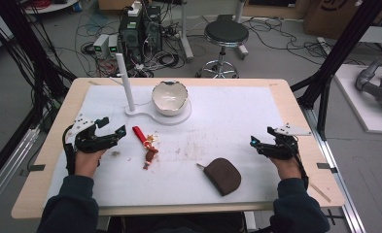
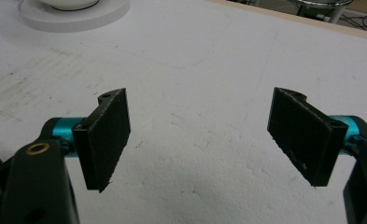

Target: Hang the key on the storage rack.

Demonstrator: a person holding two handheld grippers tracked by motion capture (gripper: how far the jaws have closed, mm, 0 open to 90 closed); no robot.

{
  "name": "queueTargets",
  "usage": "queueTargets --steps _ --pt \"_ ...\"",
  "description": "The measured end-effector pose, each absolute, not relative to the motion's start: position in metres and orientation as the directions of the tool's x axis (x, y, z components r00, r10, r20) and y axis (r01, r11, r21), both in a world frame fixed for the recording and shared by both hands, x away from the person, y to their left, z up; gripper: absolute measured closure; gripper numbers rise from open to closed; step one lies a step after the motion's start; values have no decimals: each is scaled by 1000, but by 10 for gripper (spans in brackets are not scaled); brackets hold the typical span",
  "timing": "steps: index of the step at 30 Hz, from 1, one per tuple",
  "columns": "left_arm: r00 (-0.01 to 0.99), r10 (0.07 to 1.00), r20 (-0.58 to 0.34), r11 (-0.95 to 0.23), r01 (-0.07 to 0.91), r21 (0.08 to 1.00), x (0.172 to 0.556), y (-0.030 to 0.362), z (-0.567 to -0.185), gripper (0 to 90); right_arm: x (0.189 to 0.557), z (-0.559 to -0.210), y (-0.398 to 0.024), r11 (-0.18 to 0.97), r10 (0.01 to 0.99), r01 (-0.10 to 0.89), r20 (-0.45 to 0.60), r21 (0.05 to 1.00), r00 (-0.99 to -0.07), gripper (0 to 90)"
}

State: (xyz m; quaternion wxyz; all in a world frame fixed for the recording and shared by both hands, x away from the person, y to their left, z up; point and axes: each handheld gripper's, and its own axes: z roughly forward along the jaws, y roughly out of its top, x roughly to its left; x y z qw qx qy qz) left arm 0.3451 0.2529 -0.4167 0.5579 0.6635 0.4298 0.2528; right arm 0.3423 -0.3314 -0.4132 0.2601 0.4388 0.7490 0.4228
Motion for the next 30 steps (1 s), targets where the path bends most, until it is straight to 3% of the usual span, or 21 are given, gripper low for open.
queueTargets --steps 13,21,30 --pt "510 840 -187 -6 353 936 348 238 -420 212 343 -415 -330 258 877 444 -16 858 -480 214" --pt "549 820 -166 -85 402 912 348 211 -422 266 344 -417 -333 247 879 451 -3 857 -476 215" --pt "537 826 -171 -113 455 883 345 197 -425 255 340 -416 -331 263 875 447 -16 855 -484 216"
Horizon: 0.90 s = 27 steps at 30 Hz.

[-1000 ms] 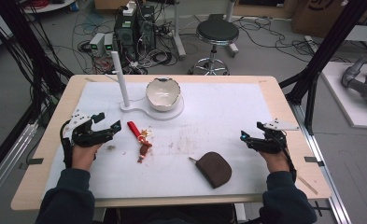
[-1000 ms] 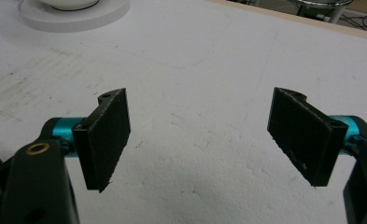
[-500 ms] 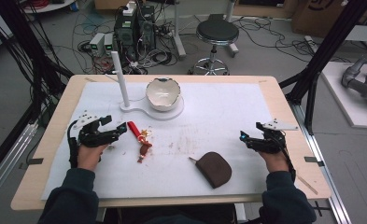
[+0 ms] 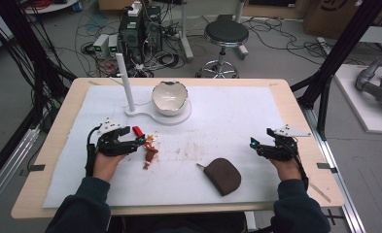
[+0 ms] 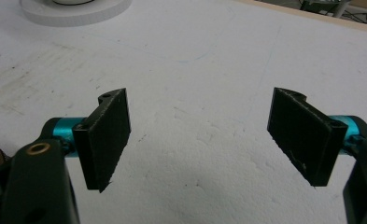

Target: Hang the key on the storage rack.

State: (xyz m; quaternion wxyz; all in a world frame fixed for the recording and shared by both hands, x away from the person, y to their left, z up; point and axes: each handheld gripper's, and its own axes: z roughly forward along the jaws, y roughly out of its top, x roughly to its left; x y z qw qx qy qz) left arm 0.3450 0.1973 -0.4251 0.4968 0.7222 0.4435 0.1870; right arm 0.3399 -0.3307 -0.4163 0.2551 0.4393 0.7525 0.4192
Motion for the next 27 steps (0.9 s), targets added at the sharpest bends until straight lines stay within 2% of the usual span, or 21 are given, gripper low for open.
queueTargets --steps 4,15,27 --pt "554 810 -191 -143 502 853 345 185 -431 254 339 -416 -329 268 875 446 -21 854 -484 216" --pt "561 815 -144 -231 543 807 345 154 -437 238 339 -417 -329 259 876 457 -8 851 -482 216" --pt "572 803 -168 -252 581 774 340 144 -442 234 339 -418 -330 266 874 461 -10 847 -486 217"
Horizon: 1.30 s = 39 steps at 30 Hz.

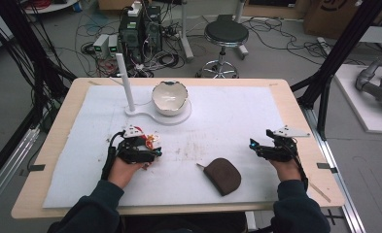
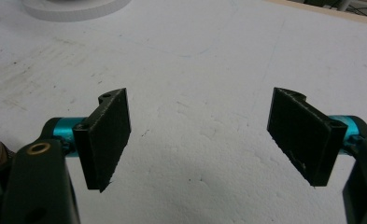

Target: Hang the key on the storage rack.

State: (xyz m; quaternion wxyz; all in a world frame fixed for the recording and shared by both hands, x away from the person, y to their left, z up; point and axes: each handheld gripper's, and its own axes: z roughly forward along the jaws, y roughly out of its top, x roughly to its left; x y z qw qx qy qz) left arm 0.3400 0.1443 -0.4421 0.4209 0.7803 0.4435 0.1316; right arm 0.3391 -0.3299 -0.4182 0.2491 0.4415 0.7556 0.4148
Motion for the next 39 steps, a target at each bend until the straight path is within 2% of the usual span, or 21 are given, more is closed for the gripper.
queueTargets --steps 1,2,5,8,12,15,16,17,22,24,26,28,30,31,32,35,37,38,39 --pt "572 803 -168 -252 581 774 340 144 -442 228 339 -418 -330 266 874 461 -10 847 -486 217" --pt "585 800 -133 -314 598 738 340 140 -448 206 339 -418 -329 267 872 460 -8 847 -490 217" --pt "594 795 -121 -327 588 740 339 141 -447 201 339 -418 -330 268 871 458 -10 848 -491 217" --pt "600 791 -123 -330 587 739 341 147 -446 301 339 -418 -330 268 872 462 -9 845 -489 218" --pt "594 797 -108 -346 596 725 339 152 -443 327 339 -419 -330 270 871 466 -8 843 -490 218" --pt "615 785 -73 -390 583 713 338 154 -441 461 339 -419 -330 268 872 467 -6 843 -489 218" --pt "626 777 -68 -405 579 708 339 157 -440 461 339 -419 -331 268 872 467 -7 843 -489 218" --pt "625 776 -84 -401 592 700 342 164 -439 500 339 -419 -331 268 874 469 -7 841 -487 218" --pt "604 794 -65 -408 608 681 347 182 -436 501 339 -419 -331 269 874 472 -7 839 -486 218" --pt "583 808 -84 -381 626 681 346 186 -437 495 339 -420 -331 273 871 470 -9 839 -490 218" --pt "582 810 -77 -386 626 677 342 185 -437 437 339 -420 -330 271 872 472 -6 839 -490 218" --pt "580 814 -28 -415 614 671 337 181 -438 396 340 -420 -331 272 872 470 -9 839 -489 218" --pt "583 813 -9 -432 614 660 336 178 -436 414 340 -420 -330 272 872 473 -7 838 -489 218" --pt "594 804 -19 -438 614 657 338 180 -434 483 340 -420 -330 271 872 476 -4 837 -489 218" --pt "595 803 -33 -434 622 652 339 182 -433 486 340 -420 -330 272 872 475 -5 837 -489 218" --pt "565 822 -72 -368 622 691 343 194 -428 491 339 -420 -330 270 872 475 -3 837 -490 218" --pt "574 814 -88 -327 578 747 344 202 -419 492 339 -420 -330 268 872 475 -1 838 -490 218" --pt "574 814 -88 -327 578 747 344 202 -419 492 339 -420 -330 270 872 474 -3 838 -490 218" --pt "589 802 -96 -295 531 794 345 207 -410 492 340 -420 -330 268 872 476 0 837 -489 218"
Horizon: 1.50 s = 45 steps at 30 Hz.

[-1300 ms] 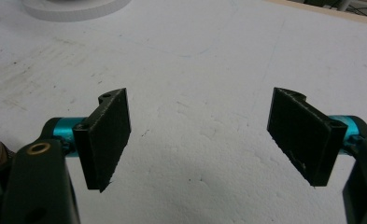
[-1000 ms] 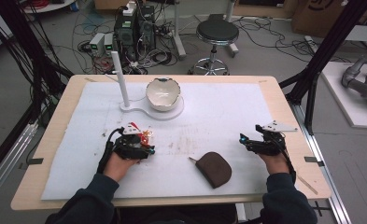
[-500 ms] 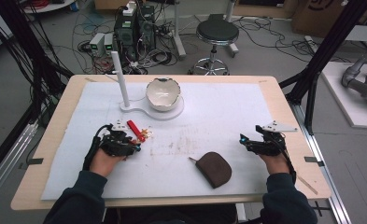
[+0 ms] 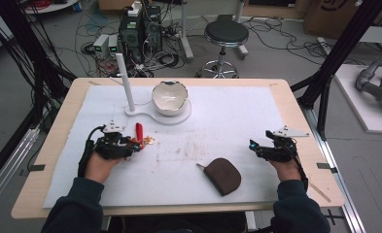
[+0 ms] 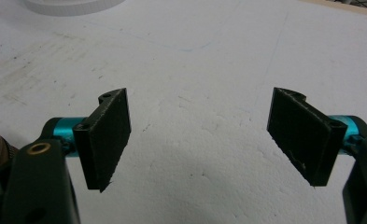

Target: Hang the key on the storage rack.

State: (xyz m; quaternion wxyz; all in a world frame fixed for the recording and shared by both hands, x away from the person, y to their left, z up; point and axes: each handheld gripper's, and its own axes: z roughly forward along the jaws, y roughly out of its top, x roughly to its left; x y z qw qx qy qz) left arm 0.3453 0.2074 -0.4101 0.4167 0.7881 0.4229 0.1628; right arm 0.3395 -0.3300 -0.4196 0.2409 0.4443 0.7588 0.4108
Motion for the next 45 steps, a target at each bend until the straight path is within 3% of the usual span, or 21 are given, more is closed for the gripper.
queueTargets --steps 8,22,32,45 --pt "637 758 -141 -191 423 886 365 223 -368 492 342 -418 -328 261 872 472 4 842 -490 218" --pt "618 751 -231 60 285 957 400 255 -310 493 344 -419 -327 265 867 470 5 842 -498 218" --pt "607 742 -286 139 278 951 414 264 -300 494 344 -419 -326 271 866 471 1 840 -501 218" --pt "600 747 -286 140 280 950 434 262 -282 494 344 -419 -326 273 864 471 2 839 -503 218"
